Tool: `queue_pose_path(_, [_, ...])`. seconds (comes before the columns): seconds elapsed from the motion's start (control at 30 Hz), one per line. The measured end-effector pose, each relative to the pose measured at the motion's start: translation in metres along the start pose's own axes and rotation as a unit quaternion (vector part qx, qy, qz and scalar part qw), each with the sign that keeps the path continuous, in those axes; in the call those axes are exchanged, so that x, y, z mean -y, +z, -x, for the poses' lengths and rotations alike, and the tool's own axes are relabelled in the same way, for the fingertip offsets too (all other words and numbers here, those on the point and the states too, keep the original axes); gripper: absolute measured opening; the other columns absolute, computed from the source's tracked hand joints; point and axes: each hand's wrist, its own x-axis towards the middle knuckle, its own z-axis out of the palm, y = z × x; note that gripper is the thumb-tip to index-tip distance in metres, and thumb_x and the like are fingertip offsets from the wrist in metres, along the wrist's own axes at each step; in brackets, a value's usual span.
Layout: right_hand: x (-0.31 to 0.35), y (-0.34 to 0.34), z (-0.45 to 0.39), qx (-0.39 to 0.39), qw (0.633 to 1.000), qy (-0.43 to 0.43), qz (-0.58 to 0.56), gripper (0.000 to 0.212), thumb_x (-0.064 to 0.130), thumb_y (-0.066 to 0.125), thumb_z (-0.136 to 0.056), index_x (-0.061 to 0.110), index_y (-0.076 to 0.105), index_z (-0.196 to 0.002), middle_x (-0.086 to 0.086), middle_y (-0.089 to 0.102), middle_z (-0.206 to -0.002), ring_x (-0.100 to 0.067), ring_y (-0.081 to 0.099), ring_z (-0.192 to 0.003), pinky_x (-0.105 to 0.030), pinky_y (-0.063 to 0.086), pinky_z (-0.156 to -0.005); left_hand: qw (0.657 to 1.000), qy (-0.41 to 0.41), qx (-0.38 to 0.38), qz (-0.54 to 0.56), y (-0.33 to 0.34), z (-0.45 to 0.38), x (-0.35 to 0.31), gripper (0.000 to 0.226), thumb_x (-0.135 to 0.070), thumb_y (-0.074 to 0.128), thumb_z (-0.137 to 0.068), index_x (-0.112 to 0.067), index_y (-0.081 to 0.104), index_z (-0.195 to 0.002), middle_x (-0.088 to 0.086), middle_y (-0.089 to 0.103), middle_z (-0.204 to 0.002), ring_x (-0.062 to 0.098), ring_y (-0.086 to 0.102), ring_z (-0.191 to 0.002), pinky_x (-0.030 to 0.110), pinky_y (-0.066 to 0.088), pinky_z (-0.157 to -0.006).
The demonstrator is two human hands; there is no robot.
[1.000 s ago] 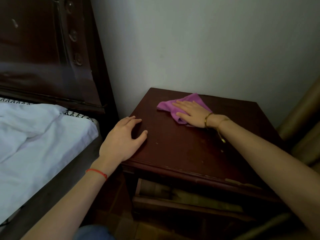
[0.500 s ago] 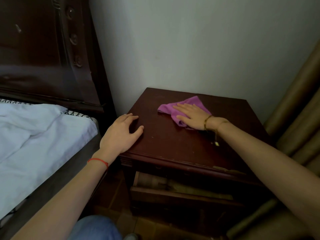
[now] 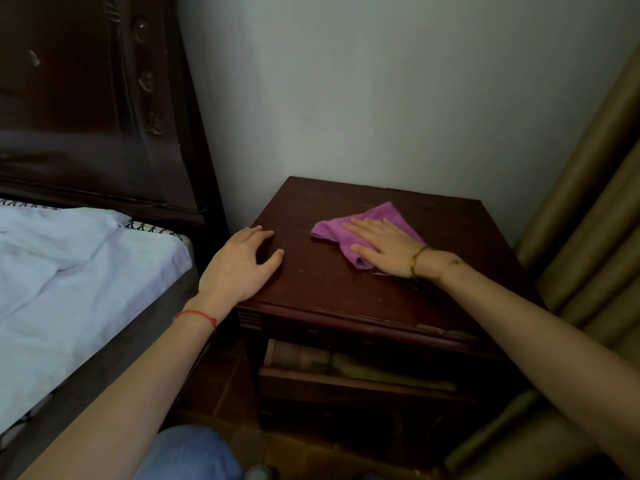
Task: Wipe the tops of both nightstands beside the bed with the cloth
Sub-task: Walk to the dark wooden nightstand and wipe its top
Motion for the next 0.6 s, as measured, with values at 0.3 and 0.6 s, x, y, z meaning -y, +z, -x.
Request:
queue_pose_path(0.3, [0.040, 0.011, 0.047, -0.005, 0.989, -0.139, -0.045, 0.057, 0.057, 0.022, -0.095, 0.042, 0.008, -0.148, 0.018, 0.005, -0.157, 0.001, 0.001, -0.143, -0.027, -0.005, -0.117, 1.000, 0.001, -0.007, 0.011, 0.002, -0.001, 0.001, 0.054, -0.049, 0.052, -0.092, -0.024, 0.050, -0.140, -0.001, 0.042, -0.151, 0.014, 0.029, -0.143, 0.032, 0.024, -0.115])
queue_pose_path(0.6, [0.041, 0.009, 0.033, -0.013, 0.996, -0.089, -0.012, 0.058, 0.054, 0.023, -0.097, 0.037, 0.006, -0.150, 0.014, 0.003, -0.158, -0.005, 0.001, -0.145, -0.031, -0.004, -0.118, 1.000, 0.002, 0.002, 0.008, -0.001, 0.000, 0.002, 0.056, -0.052, 0.050, -0.092, -0.026, 0.048, -0.142, -0.003, 0.040, -0.152, 0.013, 0.026, -0.144, 0.033, 0.024, -0.115])
